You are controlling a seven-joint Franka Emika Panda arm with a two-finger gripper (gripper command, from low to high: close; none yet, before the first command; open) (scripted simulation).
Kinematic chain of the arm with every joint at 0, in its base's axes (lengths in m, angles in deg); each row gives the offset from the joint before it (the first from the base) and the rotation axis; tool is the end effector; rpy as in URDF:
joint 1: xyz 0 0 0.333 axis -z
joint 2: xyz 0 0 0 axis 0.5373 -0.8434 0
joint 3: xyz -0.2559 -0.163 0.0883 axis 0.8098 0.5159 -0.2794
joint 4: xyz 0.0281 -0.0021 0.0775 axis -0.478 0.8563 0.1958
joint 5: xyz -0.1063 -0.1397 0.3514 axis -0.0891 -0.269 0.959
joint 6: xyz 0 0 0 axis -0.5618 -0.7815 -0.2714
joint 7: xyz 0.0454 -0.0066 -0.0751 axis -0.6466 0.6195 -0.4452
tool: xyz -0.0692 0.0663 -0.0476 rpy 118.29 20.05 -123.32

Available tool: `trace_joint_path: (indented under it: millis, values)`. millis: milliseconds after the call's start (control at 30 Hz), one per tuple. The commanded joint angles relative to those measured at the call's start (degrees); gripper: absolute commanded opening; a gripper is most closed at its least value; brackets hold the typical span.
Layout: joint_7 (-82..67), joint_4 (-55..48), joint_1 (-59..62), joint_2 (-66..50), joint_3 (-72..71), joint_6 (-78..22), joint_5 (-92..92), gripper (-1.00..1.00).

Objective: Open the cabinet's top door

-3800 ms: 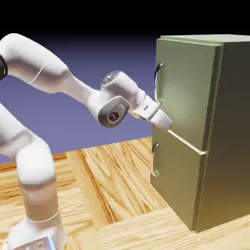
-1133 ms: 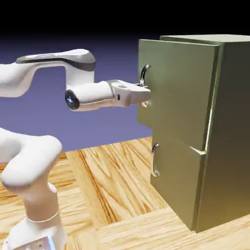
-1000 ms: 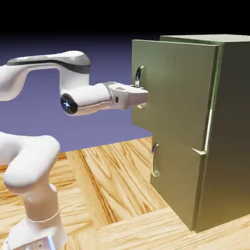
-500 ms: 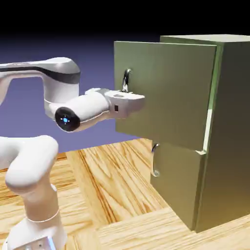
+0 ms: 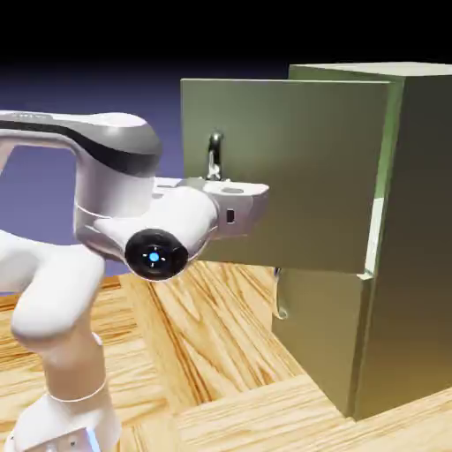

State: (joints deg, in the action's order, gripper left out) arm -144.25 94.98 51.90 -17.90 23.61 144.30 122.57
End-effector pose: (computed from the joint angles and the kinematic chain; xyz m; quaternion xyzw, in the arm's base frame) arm 0.2041 -0.1682 0.5205 -0.7009 -0.0933 -0.4297 0.5615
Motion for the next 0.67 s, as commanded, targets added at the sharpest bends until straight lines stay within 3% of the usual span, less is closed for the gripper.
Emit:
trace_joint_path:
  millis: [0, 333, 600, 633]
  values:
    - [-0.63, -1.87, -1.37, -1.85, 2.08, -2.08, -1.54, -1.00]
    - [-6.99, -22.21, -20.01, -18.63, 22.55, -22.59, -11.94, -1.00]
    - [-10.30, -34.39, -36.35, -25.54, 37.73, -33.15, -15.47, -1.00]
    - [-10.30, -34.39, -36.35, -25.54, 37.73, -33.15, -15.47, 1.00]
